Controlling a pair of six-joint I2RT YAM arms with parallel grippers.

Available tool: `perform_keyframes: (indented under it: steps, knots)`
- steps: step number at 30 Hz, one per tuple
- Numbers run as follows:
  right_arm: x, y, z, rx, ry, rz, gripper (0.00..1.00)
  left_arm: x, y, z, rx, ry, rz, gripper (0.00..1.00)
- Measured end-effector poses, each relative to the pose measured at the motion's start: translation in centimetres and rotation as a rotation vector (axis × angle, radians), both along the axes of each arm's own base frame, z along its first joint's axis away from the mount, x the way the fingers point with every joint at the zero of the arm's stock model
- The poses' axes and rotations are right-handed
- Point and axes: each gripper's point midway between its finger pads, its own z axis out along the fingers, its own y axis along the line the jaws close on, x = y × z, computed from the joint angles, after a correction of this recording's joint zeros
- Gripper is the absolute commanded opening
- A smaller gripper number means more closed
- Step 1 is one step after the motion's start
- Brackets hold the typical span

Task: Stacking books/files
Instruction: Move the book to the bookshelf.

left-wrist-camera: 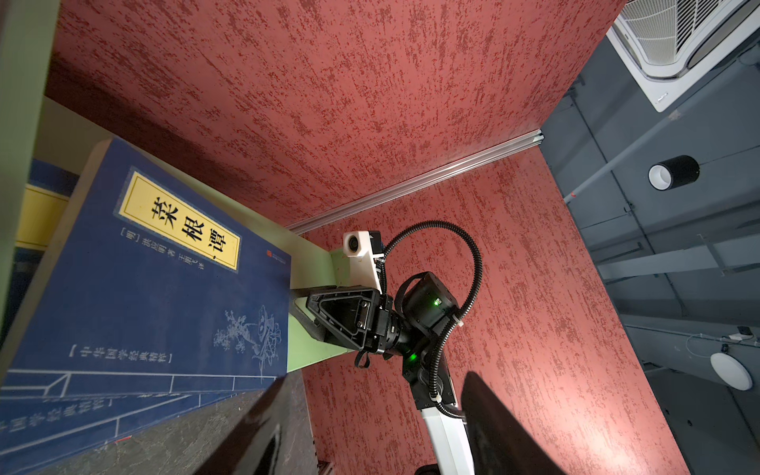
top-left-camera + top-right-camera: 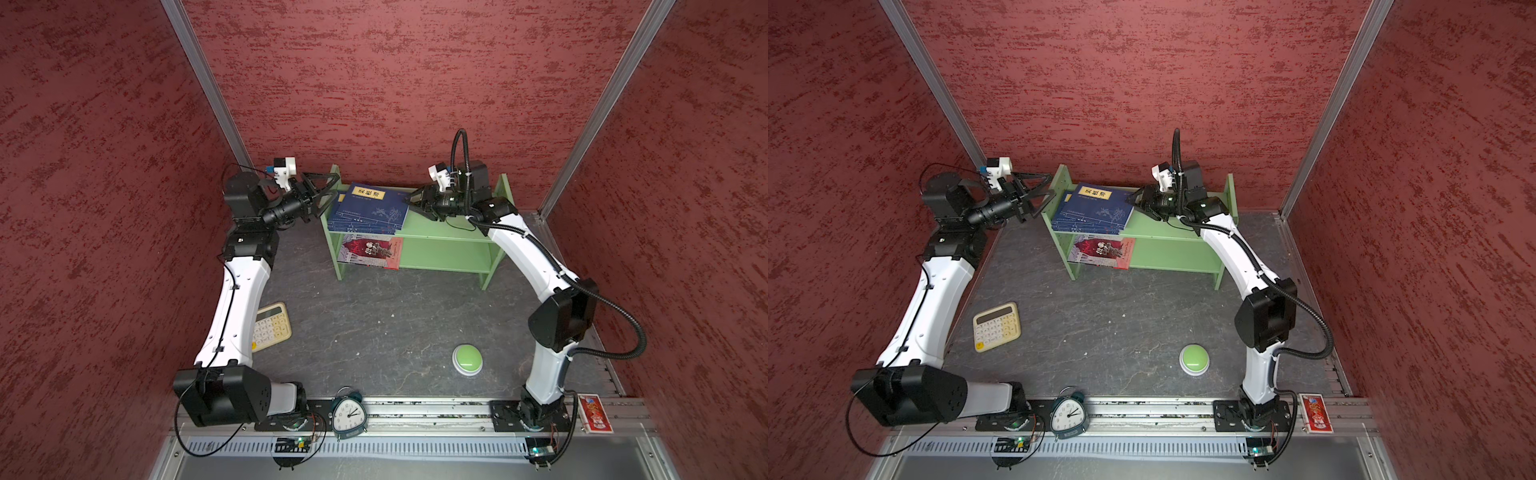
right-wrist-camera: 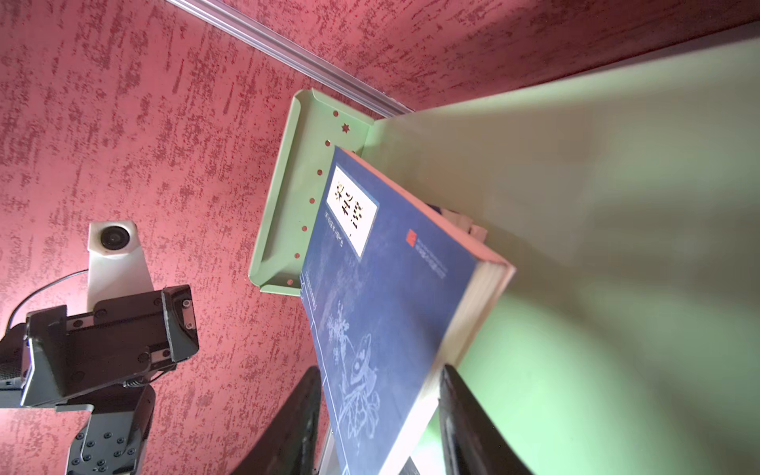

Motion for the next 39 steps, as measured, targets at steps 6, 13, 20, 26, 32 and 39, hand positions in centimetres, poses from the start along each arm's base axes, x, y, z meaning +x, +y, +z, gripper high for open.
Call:
perform_keyframes:
  steps: [6,13,20,26,32,39]
  knots:
    - [0.1,0.0,-0.1,0.005,0.004,-0.005,0.47,0.0,-0.1,0.0,-0.001,0.001,-0.003,0.67]
    - [0.3,-0.2,-0.4,-0.012,0.005,-0.02,0.48,-0.1,-0.2,0.0,-0.002,0.003,-0.006,0.67]
    - [0.4,-0.5,-1.1,-0.037,0.017,-0.039,0.47,-0.1,-0.2,0.0,-0.004,0.006,-0.007,0.67]
    - [0.5,-0.5,-1.6,-0.033,0.029,-0.042,0.44,-0.1,-0.2,0.0,-0.004,0.006,-0.007,0.67]
    - [0.5,-0.4,-1.4,-0.022,0.026,-0.038,0.39,0.0,-0.2,-0.2,-0.004,0.007,-0.007,0.67]
    - [0.7,0.0,-1.0,0.004,0.019,-0.028,0.33,0.0,-0.2,-0.2,-0.004,0.006,-0.008,0.67]
